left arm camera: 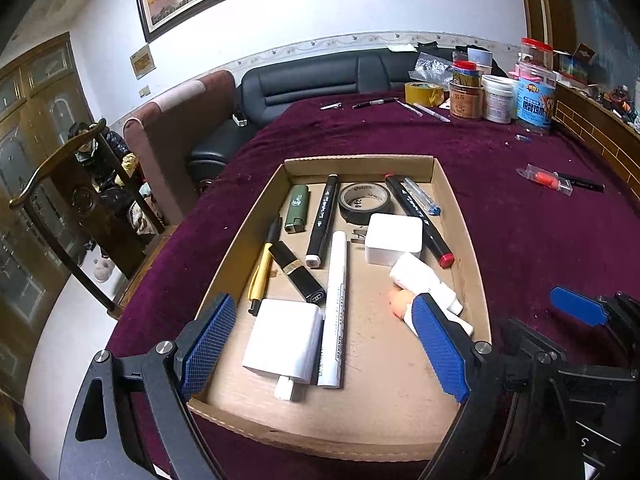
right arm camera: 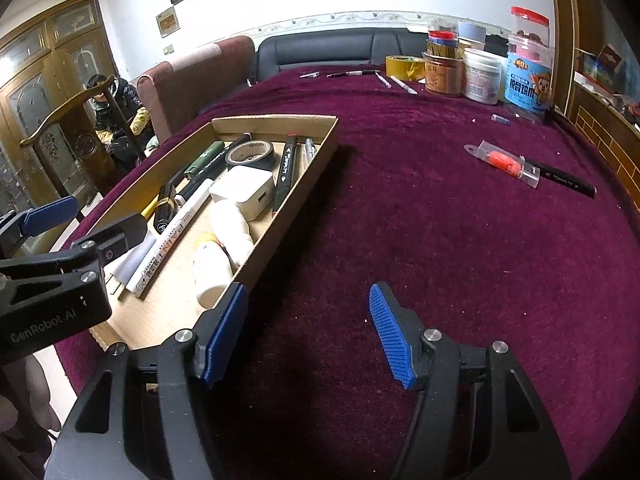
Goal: Organize rigid objects
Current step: 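Move both tools back over the table toward the remaining items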
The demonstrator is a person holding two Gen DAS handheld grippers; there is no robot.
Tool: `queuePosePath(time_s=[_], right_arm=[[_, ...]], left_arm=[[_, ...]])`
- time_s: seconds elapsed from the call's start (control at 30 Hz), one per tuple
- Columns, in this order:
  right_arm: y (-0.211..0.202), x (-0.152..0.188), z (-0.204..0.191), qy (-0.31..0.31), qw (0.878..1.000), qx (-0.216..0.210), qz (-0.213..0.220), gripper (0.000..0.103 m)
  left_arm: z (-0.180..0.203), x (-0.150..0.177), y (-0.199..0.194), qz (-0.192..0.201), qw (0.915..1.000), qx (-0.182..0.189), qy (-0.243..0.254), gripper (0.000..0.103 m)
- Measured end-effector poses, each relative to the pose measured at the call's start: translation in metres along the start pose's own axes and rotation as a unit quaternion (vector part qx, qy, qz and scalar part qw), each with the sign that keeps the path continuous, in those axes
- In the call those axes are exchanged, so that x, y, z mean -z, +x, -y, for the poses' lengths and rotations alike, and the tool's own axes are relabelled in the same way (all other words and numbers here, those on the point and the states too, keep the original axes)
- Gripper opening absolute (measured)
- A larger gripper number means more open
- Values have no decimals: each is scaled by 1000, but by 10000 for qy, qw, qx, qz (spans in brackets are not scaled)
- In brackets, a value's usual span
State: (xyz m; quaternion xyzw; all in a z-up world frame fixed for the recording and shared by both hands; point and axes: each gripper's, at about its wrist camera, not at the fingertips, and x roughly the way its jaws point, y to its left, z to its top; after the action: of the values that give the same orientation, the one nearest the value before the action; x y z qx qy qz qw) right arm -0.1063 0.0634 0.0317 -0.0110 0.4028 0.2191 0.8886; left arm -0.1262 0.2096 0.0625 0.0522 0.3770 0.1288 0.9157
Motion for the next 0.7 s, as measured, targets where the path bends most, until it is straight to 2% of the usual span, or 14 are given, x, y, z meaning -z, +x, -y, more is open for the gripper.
queuePosePath(time_s=[0.27,0.33,0.4,0.5,0.6,0.7], right_arm=[[0,-1,6,46,9999,-136,-42,63],[-5,-6,13,-13,9999,-115,-2,63],[-17,-16,31,-89,9998,115,112,63],[-30,-32,76,-90,9974,698,124,63],[-33,-49,144,351,9914,1260,40,63],[-23,-60,219,988,9833,1517,-191,63]], left_arm=[[1,-1,2,-30,9999,123,-6,86],[0,-3,-4,63,9994,327,-54,86],[0,-6,-17,316,9975,621,-106,86],[6,-10,-29,560,9935,982,-88,86],[16,-16,-29,515,9878,1460,-150,86],[24,-21,-26,401,9829,1794,-124,86]])
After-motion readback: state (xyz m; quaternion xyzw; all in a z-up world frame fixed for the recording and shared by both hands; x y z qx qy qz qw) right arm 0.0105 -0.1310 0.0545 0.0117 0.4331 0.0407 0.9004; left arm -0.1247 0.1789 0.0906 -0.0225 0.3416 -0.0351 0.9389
